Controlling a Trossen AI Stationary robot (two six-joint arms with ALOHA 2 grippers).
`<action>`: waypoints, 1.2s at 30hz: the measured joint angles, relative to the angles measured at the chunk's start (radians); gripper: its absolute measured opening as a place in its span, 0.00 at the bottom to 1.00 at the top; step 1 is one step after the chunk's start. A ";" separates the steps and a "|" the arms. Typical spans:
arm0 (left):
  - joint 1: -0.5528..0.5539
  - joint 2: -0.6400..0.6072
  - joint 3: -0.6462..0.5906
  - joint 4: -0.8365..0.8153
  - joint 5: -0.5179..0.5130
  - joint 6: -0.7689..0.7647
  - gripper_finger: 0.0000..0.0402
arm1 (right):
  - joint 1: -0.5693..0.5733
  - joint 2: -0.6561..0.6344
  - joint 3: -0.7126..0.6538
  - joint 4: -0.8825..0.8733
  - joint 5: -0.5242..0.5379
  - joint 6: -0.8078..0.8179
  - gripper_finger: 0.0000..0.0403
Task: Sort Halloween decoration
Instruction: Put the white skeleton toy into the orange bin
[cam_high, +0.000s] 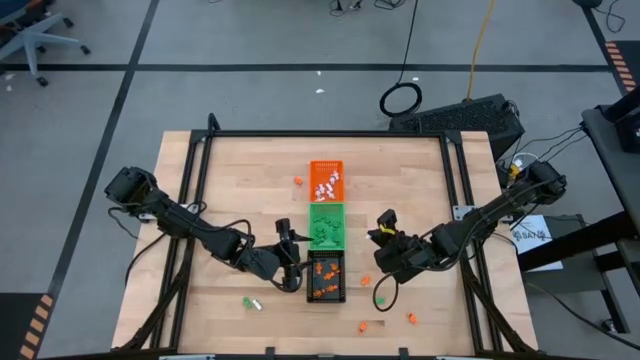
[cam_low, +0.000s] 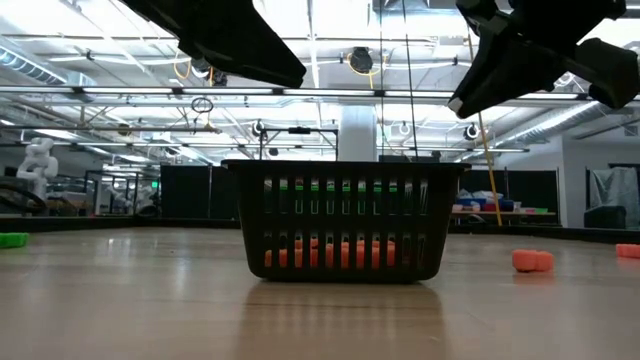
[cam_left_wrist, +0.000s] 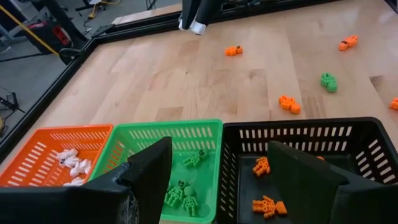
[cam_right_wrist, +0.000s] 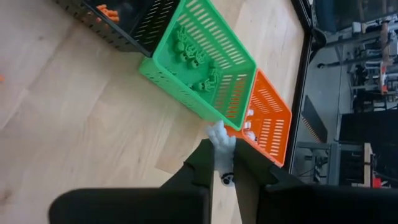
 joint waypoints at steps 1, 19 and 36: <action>0.000 0.000 0.000 0.000 0.000 0.001 0.66 | 0.000 0.000 0.000 0.000 -0.001 0.001 0.05; 0.016 -0.178 0.000 -0.245 -0.102 0.096 0.61 | -0.189 0.014 0.001 0.354 -0.118 0.495 0.05; 0.050 -0.181 -0.045 -0.276 -0.102 -0.010 0.56 | -0.729 0.204 0.001 0.602 -0.673 0.364 0.05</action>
